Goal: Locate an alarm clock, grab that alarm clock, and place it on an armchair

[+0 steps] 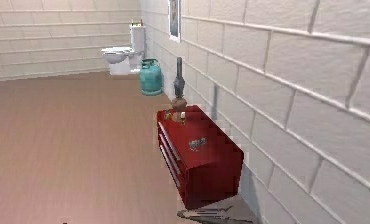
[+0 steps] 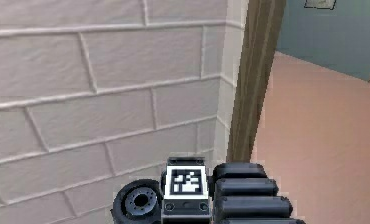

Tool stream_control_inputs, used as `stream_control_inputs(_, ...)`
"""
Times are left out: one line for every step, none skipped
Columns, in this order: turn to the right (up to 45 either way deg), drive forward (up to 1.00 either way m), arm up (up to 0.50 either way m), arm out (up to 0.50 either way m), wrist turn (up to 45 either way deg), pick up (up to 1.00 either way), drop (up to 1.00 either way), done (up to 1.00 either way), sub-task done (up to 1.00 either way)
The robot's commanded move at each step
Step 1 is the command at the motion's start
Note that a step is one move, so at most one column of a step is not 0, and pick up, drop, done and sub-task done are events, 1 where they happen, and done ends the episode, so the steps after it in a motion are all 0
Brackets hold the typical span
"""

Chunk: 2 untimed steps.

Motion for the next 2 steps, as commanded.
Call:
stream_control_inputs(0.0,0.10,0.00,0.00,0.0,0.00,0.00,0.00,0.00)
stream_control_inputs(-18.0,0.00,0.00,0.00,0.0,0.00,0.00,0.00,0.00)
